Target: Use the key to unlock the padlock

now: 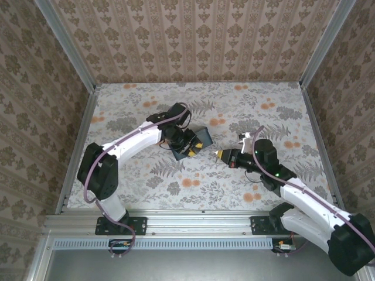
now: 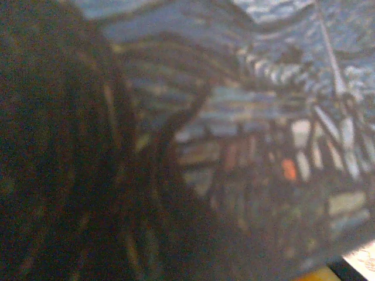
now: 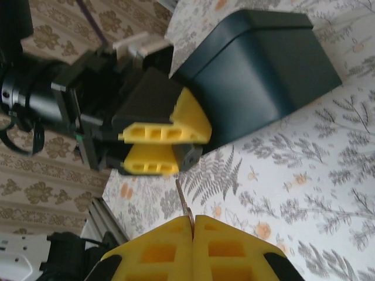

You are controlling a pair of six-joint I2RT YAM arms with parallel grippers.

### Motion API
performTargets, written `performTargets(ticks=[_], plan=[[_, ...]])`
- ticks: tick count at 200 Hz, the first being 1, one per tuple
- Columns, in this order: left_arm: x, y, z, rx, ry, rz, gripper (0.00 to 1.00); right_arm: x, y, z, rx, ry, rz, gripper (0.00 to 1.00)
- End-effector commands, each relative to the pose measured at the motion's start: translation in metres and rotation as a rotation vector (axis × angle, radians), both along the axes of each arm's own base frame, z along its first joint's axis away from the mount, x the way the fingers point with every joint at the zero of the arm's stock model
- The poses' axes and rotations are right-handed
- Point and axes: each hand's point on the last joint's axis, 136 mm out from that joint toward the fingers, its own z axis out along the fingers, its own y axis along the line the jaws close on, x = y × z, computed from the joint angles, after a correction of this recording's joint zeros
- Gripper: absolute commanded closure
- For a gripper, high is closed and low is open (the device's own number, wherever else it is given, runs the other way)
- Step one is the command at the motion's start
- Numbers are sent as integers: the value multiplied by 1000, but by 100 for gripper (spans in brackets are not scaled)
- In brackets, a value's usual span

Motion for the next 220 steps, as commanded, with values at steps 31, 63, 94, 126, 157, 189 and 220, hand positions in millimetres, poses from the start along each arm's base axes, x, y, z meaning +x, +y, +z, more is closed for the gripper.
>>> performTargets(ticks=[31, 63, 94, 126, 157, 189, 220], plan=[[19, -14, 50, -219, -52, 109, 83, 24, 18, 31, 94, -97, 22, 97], [25, -6, 55, -253, -58, 142, 83, 23, 28, 38, 119, -117, 57, 97], [30, 5, 57, -266, -65, 165, 83, 30, 39, 38, 150, -104, 71, 97], [33, 9, 62, -293, -76, 181, 83, 38, 51, 36, 144, -89, 85, 97], [34, 16, 64, -310, -82, 205, 84, 42, 57, 35, 148, -88, 90, 97], [35, 22, 65, -313, -94, 220, 85, 45, 61, 30, 148, -71, 94, 98], [35, 25, 66, -316, -100, 230, 85, 44, 64, 31, 161, -77, 109, 98]])
